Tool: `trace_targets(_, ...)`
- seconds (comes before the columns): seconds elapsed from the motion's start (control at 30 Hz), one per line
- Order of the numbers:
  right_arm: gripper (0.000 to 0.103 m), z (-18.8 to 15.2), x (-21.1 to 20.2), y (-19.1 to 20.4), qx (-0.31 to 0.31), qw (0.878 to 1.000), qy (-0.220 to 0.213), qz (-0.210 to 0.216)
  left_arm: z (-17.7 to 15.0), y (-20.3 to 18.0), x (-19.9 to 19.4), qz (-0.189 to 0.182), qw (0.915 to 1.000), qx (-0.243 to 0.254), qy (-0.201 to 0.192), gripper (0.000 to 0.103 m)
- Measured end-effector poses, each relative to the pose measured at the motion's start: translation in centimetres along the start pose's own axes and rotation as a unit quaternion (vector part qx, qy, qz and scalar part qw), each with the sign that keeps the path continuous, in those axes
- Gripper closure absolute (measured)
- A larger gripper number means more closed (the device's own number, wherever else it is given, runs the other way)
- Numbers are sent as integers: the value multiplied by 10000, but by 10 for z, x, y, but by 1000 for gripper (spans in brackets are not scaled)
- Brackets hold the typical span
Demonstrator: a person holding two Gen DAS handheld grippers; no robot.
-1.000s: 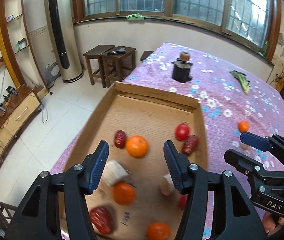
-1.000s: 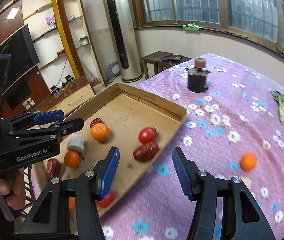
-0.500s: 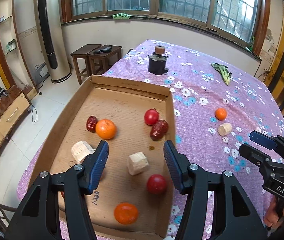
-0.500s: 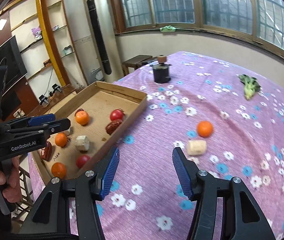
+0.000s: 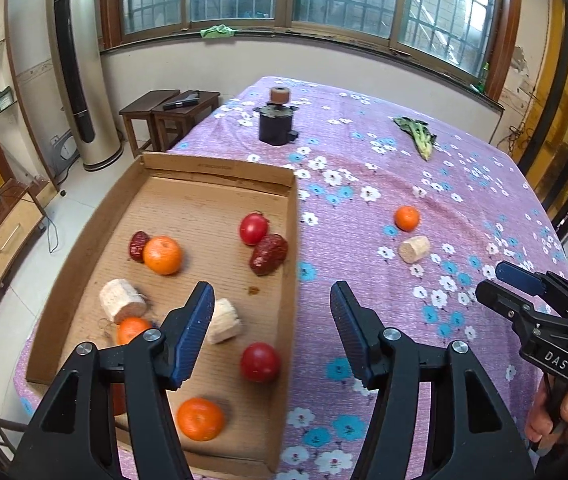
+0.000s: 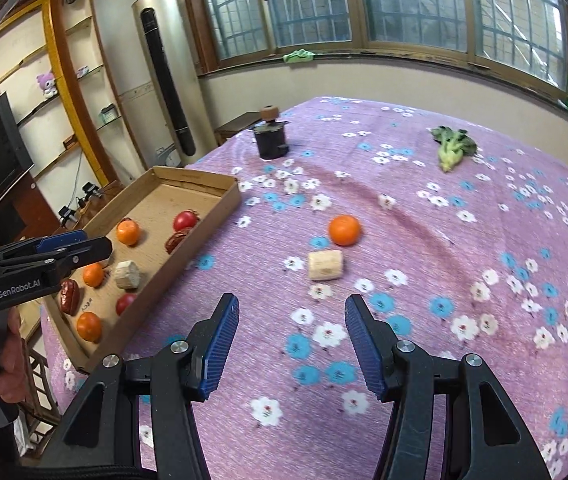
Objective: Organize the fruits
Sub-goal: 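Move both open tools back toward the last orange and beige block, then grasp a beige round block with the left tool while the right tool grasps a mandarin orange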
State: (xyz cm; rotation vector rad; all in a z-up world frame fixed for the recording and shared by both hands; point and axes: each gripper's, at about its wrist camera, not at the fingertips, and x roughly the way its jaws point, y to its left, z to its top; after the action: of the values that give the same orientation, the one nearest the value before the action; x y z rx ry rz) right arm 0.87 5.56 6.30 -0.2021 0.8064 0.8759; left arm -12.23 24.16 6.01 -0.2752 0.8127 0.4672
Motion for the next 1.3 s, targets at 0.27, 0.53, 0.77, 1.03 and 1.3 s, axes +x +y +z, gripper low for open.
trace_targets(0.27, 46, 0, 9, -17, 160, 9999, 47, -35, -3, -23, 12, -231, 9995, 135, 158, 44)
trace_targets(0.53, 47, 38, 69, -39, 346, 9990, 195, -192, -7, -52, 36, -509, 9974, 289, 424, 40)
trace_targets(0.77, 48, 63, 139, -37, 1, 9970, 584, -516, -3, -74, 67, -704, 9940, 368, 745, 40)
trace_targets(1.03, 70, 50, 99, -64, 475, 9980, 312, -274, 17, -111, 107, -853, 9901, 574, 960, 40)
trace_targets(1.3, 70, 20, 30, -95, 1159, 9927, -81, -323, 23, -153, 144, -653, 9878, 1132, 842, 52)
